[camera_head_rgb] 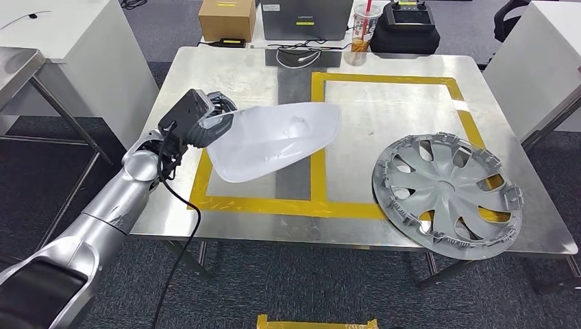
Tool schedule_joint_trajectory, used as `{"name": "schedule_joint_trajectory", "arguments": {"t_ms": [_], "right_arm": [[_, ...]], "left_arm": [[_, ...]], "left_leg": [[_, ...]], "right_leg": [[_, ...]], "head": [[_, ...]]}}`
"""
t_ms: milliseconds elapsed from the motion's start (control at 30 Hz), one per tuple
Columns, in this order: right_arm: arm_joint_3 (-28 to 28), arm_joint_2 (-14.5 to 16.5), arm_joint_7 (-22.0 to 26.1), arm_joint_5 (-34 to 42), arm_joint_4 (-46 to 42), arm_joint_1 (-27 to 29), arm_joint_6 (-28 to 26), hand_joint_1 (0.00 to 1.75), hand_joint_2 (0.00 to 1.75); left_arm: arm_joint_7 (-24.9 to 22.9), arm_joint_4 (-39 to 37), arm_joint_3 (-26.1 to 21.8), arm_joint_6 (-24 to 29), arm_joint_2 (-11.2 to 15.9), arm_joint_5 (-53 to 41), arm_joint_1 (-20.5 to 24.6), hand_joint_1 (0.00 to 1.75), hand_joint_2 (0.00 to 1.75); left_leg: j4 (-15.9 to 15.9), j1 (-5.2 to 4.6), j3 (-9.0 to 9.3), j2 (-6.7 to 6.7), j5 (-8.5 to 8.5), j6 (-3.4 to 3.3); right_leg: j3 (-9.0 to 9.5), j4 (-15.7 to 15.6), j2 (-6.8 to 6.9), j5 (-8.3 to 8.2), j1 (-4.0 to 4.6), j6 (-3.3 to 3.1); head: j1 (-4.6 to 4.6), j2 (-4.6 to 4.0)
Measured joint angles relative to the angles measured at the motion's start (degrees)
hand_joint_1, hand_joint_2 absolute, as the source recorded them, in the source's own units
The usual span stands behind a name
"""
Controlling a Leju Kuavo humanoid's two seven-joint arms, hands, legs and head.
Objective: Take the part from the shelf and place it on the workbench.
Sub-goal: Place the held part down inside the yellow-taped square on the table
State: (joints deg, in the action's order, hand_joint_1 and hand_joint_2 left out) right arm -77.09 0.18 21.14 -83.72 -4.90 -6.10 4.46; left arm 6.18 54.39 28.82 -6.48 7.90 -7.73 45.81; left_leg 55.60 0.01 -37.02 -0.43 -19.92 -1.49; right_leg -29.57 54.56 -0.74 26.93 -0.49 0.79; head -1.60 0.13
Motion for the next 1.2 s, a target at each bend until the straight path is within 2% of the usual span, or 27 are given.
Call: {"name": "schedule_joint_trajectory", "arguments": {"t_ms": [300, 733, 900, 933, 967, 1067, 1100, 1133, 1167, 1200], "right_arm": [[-0.11, 0.32, -0.47, -0.21, 0.16, -0.02, -0.14, 0.0, 0.0], [-0.27, 0.6, -0.57, -0.21, 0.16, -0.22, -0.14, 0.0, 0.0], [-0.5, 1.24, -1.01, -0.54, 0.14, -0.86, -0.14, 0.0, 0.0], [-0.51, 1.27, -1.13, -0.69, 0.12, -0.98, -0.15, 0.0, 0.0], [-0.52, 1.28, -1.28, -0.84, 0.1, -1.07, -0.15, 0.0, 0.0], [-0.68, 1.34, -1.71, -1.17, 0.09, -1.08, -0.28, 0.0, 0.0], [-0.78, 1.37, -1.78, -1.28, 0.09, -1.04, -0.41, 0.0, 0.0], [-0.88, 1.39, -1.79, -1.41, 0.09, -1.04, -0.56, 0.0, 0.0], [-0.97, 1.39, -1.79, -1.55, 0.09, -1.07, -0.7, 0.0, 0.0], [-1.04, 1.37, -1.79, -1.67, 0.09, -1.11, -0.82, 0.0, 0.0]], "left_arm": [[-3.56, -1.06, -4.0, 7.44, -0.24, -0.75, 2.98, 1.75, 1.75], [-4.72, -3.74, -5.21, 9.56, -0.25, -0.84, 3.76, 1.75, 1.75], [-6.15, -6.75, -6.01, 12.13, -0.29, -0.43, 4.24, 1.75, 1.75], [-6.29, -7.11, -6.11, 12.7, -0.35, -0.26, 4.38, 1.75, 1.75], [-6.46, -7.53, -6.16, 13.6, -0.45, -0.03, 4.52, 1.75, 1.75], [-7.01, -9.39, -6.17, 18.77, -1.05, 0.39, 4.5, 1.75, 1.75], [-7.0, -10.07, -6.18, 21.08, -1.31, 0.27, 4.34, 1.75, 1.75], [-6.93, -10.66, -6.19, 23.28, -1.54, 0.11, 4.2, 1.75, 1.75], [-6.86, -11.19, -6.22, 25.24, -1.69, -0.05, 4.13, 1.75, 1.75], [-6.8, -11.65, -6.27, 26.75, -1.8, -0.16, 4.14, 1.75, 1.75]], "left_leg": [[0.0, 0.01, 0.0, 0.0, 0.01, 0.01], [0.11, -0.06, -0.03, -0.03, -0.1, 0.01], [-0.08, -0.3, 0.31, 0.02, -0.69, -1.0], [-0.4, -0.17, 0.63, 0.07, -0.62, -1.25], [-0.71, -0.02, 0.94, 0.11, -0.53, -1.46], [-0.82, 0.04, 1.14, 0.09, -0.65, -1.75], [-0.78, 0.04, 1.14, 0.04, -0.74, -1.7], [-0.67, 0.07, 1.16, -0.03, -0.85, -1.57], [-0.44, 0.13, 1.17, -0.09, -1.04, -1.34], [-0.07, 0.19, 1.15, -0.13, -1.31, -1.04]], "right_leg": [[0.0, 0.01, 0.0, 0.0, 0.01, 0.0], [0.02, -0.03, 0.0, 0.0, -0.1, 0.02], [0.18, 0.01, 0.04, 0.47, -0.48, 0.7], [-0.3, 1.08, 0.09, 0.98, -0.5, 0.71], [-1.5, 3.44, 0.14, 1.98, -0.51, 0.61], [-8.54, 15.59, 0.19, 6.08, -0.63, 0.27], [-10.32, 17.97, 0.2, 6.39, -0.71, 0.5], [-11.0, 18.02, 0.23, 5.69, -0.84, 0.95], [-10.43, 15.53, 0.28, 3.99, -1.01, 1.55], [-8.98, 11.46, 0.41, 1.82, -1.21, 2.17]], "head": [[-0.02, 0.0], [-0.02, 0.0], [-0.02, 0.0], [0.01, 0.0], [0.04, 0.0], [0.07, 0.0], [0.08, 0.0], [0.09, 0.0], [0.08, 0.0], [0.09, 0.0]]}}
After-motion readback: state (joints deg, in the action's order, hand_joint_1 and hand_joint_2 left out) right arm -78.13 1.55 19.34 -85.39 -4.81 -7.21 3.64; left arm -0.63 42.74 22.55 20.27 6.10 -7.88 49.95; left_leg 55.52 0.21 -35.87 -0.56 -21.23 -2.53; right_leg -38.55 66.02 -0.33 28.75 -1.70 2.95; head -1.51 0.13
